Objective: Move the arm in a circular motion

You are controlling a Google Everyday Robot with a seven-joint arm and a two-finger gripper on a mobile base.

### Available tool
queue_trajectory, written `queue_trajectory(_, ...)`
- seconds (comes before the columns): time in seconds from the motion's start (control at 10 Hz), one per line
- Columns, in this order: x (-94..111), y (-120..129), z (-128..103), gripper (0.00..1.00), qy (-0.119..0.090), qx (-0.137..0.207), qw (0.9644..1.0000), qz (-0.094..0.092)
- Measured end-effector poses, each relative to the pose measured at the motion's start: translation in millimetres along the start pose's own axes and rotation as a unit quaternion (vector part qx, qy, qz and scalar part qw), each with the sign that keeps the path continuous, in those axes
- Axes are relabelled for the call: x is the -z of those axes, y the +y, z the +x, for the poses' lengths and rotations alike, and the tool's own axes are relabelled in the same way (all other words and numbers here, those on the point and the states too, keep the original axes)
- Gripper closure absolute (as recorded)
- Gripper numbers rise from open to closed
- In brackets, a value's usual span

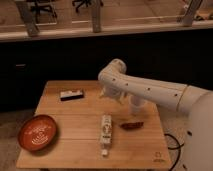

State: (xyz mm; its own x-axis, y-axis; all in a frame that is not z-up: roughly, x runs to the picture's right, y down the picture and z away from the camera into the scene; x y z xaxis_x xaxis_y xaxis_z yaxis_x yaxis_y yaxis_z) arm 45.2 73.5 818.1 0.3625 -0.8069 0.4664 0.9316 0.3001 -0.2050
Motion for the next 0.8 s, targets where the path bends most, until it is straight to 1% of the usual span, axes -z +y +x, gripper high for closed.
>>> queue_trajectory(0.3,-4,9,6,0.20,-0.001,0.000,1.0000,0.000)
queue_trajectory(0.6,-7,-1,8,0.20,-0.002,0.002,1.0000,0.002)
queue_trajectory(0.8,-9,6,12,0.20,-0.003,0.004,1.0000,0.001)
